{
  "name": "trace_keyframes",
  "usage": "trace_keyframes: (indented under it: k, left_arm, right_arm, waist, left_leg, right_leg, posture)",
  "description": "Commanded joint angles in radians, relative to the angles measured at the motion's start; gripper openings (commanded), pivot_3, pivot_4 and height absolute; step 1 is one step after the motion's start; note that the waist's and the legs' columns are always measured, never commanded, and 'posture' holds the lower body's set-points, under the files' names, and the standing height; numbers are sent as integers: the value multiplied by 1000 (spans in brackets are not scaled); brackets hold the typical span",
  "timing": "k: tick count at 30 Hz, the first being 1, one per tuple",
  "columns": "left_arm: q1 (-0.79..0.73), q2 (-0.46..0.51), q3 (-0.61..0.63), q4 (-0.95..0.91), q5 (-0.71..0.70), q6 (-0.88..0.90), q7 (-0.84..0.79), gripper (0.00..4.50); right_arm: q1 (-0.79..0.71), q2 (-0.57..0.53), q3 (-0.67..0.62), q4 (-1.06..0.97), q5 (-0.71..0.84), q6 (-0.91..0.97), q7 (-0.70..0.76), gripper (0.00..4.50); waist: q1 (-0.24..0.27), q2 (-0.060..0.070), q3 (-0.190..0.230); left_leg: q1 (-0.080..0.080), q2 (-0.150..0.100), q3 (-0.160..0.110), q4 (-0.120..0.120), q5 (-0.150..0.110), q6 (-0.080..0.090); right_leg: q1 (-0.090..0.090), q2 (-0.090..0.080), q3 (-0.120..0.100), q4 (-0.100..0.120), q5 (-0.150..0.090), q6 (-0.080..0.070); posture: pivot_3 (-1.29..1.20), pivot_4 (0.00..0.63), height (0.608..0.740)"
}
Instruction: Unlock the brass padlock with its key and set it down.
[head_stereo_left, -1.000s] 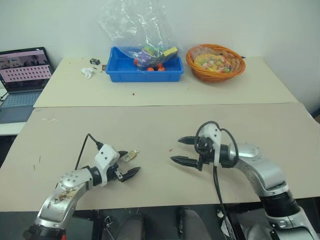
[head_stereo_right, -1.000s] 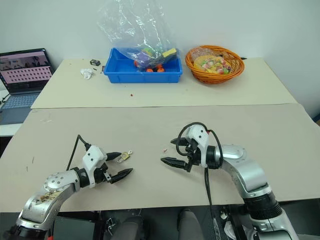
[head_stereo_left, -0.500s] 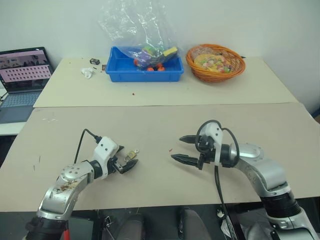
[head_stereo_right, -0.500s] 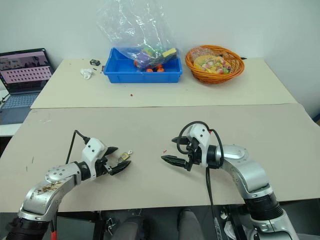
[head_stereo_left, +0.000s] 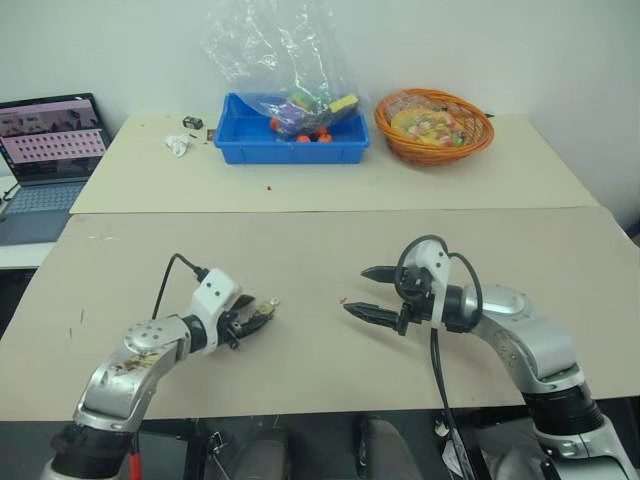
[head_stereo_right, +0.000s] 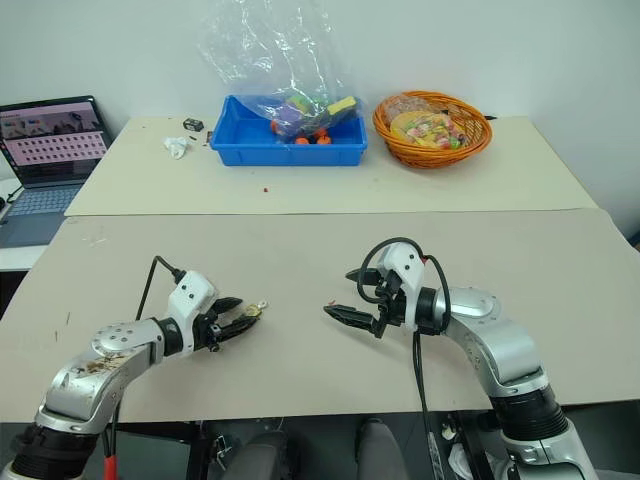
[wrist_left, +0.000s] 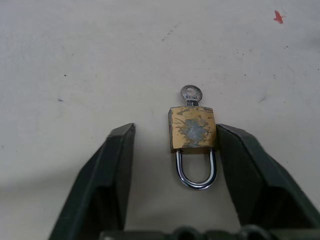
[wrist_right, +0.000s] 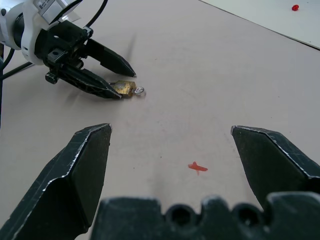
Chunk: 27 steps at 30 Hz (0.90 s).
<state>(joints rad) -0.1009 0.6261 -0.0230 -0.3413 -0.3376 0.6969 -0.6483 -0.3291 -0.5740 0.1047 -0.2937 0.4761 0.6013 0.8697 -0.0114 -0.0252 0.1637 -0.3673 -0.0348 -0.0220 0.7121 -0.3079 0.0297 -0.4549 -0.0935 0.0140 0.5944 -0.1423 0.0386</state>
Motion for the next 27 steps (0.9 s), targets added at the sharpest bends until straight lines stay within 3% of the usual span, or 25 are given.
trace_keyframes:
  k: [1,2,8,11,14,17,21,27]
  left_arm:
    - [6,-5,-25,-21,-12,29,-10,1098]
    - [4,-5,-25,-21,-12,32,-10,801]
    - [-15,-5,-23,-46,23,-6,16,795]
    - [-59,32,-45,-62,195,-254,69,795]
    - [-110,150,-111,-51,490,-628,138,795]
    - [-136,198,-143,-19,648,-787,205,795]
    - [-132,176,-145,5,745,-925,282,795]
    - [-114,126,-146,31,783,-1013,305,795]
  right_arm:
    - [-14,-4,-33,-38,22,3,-5,4500]
    - [-15,-4,-34,-38,23,3,-5,4500]
    - [-19,-2,-25,-26,7,-5,-13,4500]
    - [-31,3,-19,-13,-1,-2,-21,4500]
    - [-58,0,-8,9,2,16,-13,4500]
    - [-91,-10,6,27,-1,21,8,4500]
    - [-175,4,-16,90,30,48,30,4500]
    - [-319,18,-50,203,84,126,59,4500]
  waist:
    - [0,0,0]
    - [0,0,0]
    - [0,0,0]
    - [2,0,0]
    - [3,-1,1]
    - [5,0,0]
    - [1,0,0]
    - [0,0,1]
  left_leg:
    - [0,0,0,0,0,0]
    - [0,0,0,0,0,0]
    - [0,0,0,0,0,0]
    - [-1,0,0,0,0,0]
    - [-1,0,0,0,0,0]
    - [-1,0,0,-1,0,-1]
    - [-2,0,1,-1,0,0]
    - [-1,0,1,-1,0,1]
  right_leg:
    - [0,0,0,0,0,0]
    - [0,0,0,0,0,0]
    - [0,0,0,0,0,0]
    - [0,0,0,0,0,0]
    - [0,0,0,0,0,0]
    - [-1,-1,0,-1,0,-1]
    - [-2,-1,0,-1,0,0]
    - [-2,-1,0,0,0,0]
  posture:
    - [0,150,728]
    - [0,150,728]
    - [0,150,728]
    - [0,150,728]
    - [0,150,728]
    - [0,150,728]
    - [0,150,728]
    - [0,150,728]
